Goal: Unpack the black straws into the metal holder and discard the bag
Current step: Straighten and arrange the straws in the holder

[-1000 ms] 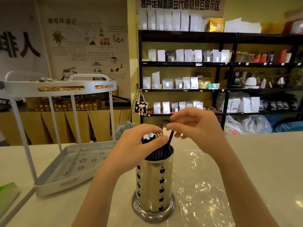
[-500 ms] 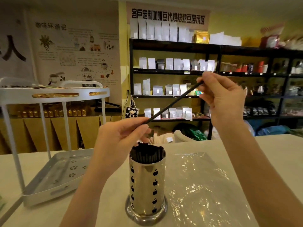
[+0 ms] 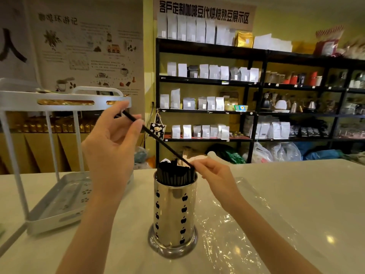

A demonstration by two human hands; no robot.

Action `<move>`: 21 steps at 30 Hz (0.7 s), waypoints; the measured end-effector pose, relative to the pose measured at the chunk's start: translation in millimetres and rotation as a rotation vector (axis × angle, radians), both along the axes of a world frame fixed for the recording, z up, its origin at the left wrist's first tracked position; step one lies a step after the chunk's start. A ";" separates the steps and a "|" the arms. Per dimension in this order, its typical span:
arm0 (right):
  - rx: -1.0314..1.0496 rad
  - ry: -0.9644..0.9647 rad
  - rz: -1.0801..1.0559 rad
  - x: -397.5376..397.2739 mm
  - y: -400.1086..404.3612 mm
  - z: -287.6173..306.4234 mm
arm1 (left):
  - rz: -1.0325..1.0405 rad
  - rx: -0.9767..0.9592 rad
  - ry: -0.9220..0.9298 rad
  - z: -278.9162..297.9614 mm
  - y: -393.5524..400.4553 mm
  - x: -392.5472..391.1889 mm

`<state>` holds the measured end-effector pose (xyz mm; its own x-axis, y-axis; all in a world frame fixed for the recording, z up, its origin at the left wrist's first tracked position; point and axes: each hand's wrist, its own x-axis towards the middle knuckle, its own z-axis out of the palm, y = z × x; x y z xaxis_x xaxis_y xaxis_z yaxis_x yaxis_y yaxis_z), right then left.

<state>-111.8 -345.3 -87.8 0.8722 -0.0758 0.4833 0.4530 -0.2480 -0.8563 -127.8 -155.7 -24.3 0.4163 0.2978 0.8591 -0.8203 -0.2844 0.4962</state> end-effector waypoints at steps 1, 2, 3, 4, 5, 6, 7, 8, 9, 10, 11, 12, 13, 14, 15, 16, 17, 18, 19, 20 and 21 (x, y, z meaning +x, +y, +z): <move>-0.043 -0.004 0.018 -1.8 1.4 -1.6 | -0.030 -0.025 -0.018 0.6 -2.0 -1.7; -0.074 -0.003 0.030 -3.2 1.9 -3.0 | -0.049 -0.027 -0.035 0.7 -3.4 -2.4; -0.093 -0.002 0.035 -4.8 1.5 -3.7 | -0.061 -0.005 -0.049 0.3 -4.5 -2.0; -0.105 -0.002 0.031 -5.8 0.3 -4.5 | -0.070 0.035 -0.053 -0.4 -5.7 -1.0; -0.120 -0.007 0.019 -6.5 -1.1 -4.9 | -0.079 0.083 -0.047 -1.6 -7.0 0.4; -0.137 -0.021 0.000 -6.8 -2.8 -5.2 | -0.089 0.127 -0.031 -2.9 -8.8 1.6; -0.149 -0.047 -0.018 -7.5 -4.3 -5.1 | -0.097 0.168 -0.012 -4.6 -10.9 3.2; -0.160 -0.087 -0.033 -8.8 -5.5 -4.9 | -0.100 0.208 0.008 -6.8 -13.3 5.0; -0.182 -0.137 -0.045 -10.5 -6.5 -4.4 | -0.099 0.245 0.033 -9.3 -15.8 7.1; -0.220 -0.193 -0.053 -12.7 -6.8 -3.3 | -0.094 0.279 0.063 -12.2 -18.2 9.8; -0.265 -0.244 -0.058 -14.2 -6.6 -2.6 | -0.086 0.310 0.094 -15.2 -20.2 13.0; -0.310 -0.287 -0.062 -14.9 -6.1 -2.0 | -0.072 0.341 0.124 -18.2 -21.9 16.6; -0.348 -0.324 -0.068 -14.7 -5.5 -1.1 | -0.055 0.375 0.148 -21.0 -23.4 20.1; -0.381 -0.354 -0.078 -13.4 -5.1 -0.6 | -0.042 0.412 0.166 -23.7 -24.4 23.7; -0.409 -0.377 -0.092 -12.2 -4.5 0.1 | -0.036 0.452 0.179 -26.4 -25.2 26.6; -0.434 -0.394 -0.110 -10.7 -4.7 0.2 | -0.031 0.491 0.192 -28.6 -25.8 28.6; -0.455 -0.408 -0.127 -9.4 -5.3 -0.4 | -0.019 0.529 0.202 -30.3 -26.1 30.0; -0.468 -0.416 -0.140 -8.6 -6.0 -0.8 | -0.003 0.559 0.208 -31.4 -26.2 31.0; -0.475 -0.420 -0.147 -8.2 -6.9 -1.1 | 0.015 0.582 0.212 -31.7 -26.5 31.0; -0.479 -0.427 -0.150 -8.2 -7.5 -0.9 | 0.032 0.604 0.216 -31.8 -26.8 30.5; -0.488 -0.440 -0.153 -8.3 -8.1 -0.4 | 0.044 0.631 0.225 -31.4 -27.1 30.0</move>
<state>-120.2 -353.4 -88.2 0.5826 0.1344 0.8015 0.6632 -0.6487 -0.3733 -97.8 -182.8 -55.7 0.6045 -0.2124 0.7678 -0.6972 -0.6072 0.3810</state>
